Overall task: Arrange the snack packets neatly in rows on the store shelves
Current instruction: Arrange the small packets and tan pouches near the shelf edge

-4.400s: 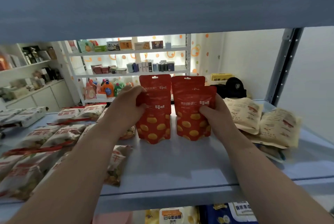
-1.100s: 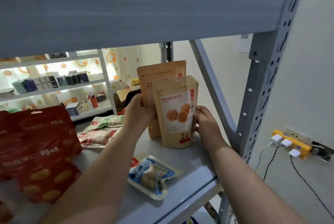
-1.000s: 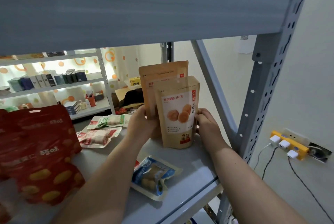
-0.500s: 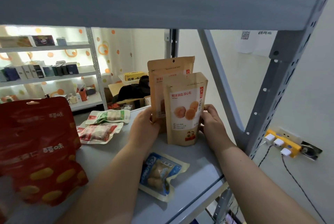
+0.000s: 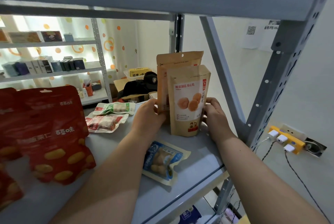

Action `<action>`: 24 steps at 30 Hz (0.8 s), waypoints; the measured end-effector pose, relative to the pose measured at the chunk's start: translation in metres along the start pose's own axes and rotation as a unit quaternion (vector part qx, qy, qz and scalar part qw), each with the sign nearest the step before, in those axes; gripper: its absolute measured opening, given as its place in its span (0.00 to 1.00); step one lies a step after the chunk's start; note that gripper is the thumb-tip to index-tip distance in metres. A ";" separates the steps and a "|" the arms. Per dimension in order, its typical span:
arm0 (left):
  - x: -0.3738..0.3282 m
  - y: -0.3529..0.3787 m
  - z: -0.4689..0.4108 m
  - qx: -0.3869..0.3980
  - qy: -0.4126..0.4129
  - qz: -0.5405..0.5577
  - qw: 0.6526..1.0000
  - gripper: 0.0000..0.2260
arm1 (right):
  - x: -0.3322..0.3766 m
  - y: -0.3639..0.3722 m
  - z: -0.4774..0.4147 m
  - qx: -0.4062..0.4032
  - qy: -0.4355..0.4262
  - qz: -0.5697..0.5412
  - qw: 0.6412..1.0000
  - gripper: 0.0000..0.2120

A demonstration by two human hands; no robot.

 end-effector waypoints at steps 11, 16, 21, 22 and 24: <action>-0.051 -0.054 0.061 0.117 0.029 -0.262 0.957 0.23 | 0.014 0.002 0.029 -0.047 -0.065 0.133 0.988 0.19; -0.048 -0.062 0.136 0.249 0.077 -0.246 0.934 0.22 | 0.007 0.011 0.102 -0.113 -0.223 0.271 0.930 0.26; -0.037 -0.076 0.149 0.233 0.136 -0.241 0.932 0.19 | 0.048 0.057 0.125 0.066 -0.311 0.355 0.879 0.14; -0.034 -0.080 0.151 0.228 0.137 -0.232 0.935 0.18 | 0.058 0.070 0.125 0.099 -0.314 0.368 0.870 0.14; -0.027 -0.085 0.158 0.212 0.141 -0.228 0.940 0.18 | 0.073 0.098 0.120 0.150 -0.318 0.385 0.854 0.15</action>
Point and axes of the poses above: each hand's wrist, its own z-axis away from the middle knuckle, its own y-axis out of the palm, x = y × z, the point moved 3 cm from there along -z, towards the middle knuckle, and after that the axes turned 6 degrees about y, right-handed, at the moved point
